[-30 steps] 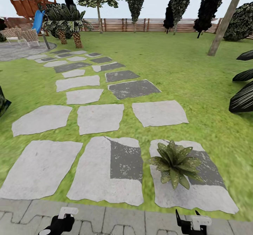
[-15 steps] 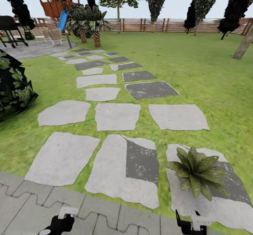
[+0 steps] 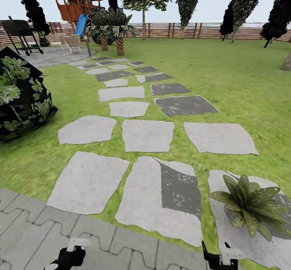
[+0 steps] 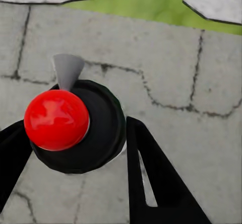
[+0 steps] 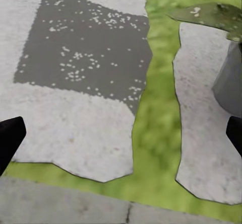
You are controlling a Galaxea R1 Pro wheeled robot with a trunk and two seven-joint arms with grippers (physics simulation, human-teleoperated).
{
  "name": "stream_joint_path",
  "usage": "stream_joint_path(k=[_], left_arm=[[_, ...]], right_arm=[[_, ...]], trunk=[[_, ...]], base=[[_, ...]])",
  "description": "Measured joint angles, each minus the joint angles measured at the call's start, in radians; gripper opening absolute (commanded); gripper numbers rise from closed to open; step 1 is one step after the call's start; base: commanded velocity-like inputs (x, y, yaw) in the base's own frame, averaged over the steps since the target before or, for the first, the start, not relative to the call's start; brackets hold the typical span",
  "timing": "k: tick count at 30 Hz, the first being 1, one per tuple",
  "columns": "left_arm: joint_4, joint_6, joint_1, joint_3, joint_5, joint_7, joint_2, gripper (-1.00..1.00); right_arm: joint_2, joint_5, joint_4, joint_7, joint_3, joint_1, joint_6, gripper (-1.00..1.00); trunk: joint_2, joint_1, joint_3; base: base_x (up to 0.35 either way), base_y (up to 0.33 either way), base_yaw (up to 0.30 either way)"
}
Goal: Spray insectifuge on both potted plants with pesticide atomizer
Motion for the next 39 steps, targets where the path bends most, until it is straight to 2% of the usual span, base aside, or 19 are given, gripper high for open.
stream_joint_path(k=[9,20,23,25,39], left_arm=[[0.0,0.0,0.0,0.0,0.0,0.0,0.0,-1.0],[0.001,0.0,0.0,0.0,0.0,0.0,0.0,-1.0],[0.002,0.0,0.0,0.0,0.0,0.0,-0.001,-1.0],[0.002,0.0,0.001,0.0,0.0,0.0,-0.001,-1.0],[0.002,-0.001,0.001,0.0,0.001,0.0,-0.003,-1.0]], right_arm=[[0.0,0.0,0.0,0.0,0.001,0.0,0.0,1.0],[-0.002,-0.001,0.003,0.0,0.0,0.0,0.003,1.0],[-0.006,0.001,0.129,-0.002,0.001,0.0,0.005,1.0],[-0.007,-0.001,0.168,-0.003,0.0,0.0,0.006,1.0],[-0.005,-0.002,0.184,-0.002,0.001,0.0,0.009,1.0]], trunk=[[0.0,0.0,0.013],[0.0,0.0,0.014],[0.0,0.0,0.014],[0.0,0.0,0.014],[0.0,0.0,0.014]], base=[[0.244,0.224,0.0],[0.259,0.206,0.0],[0.299,0.141,0.0],[0.3,0.139,0.0],[0.311,0.094,0.0]])
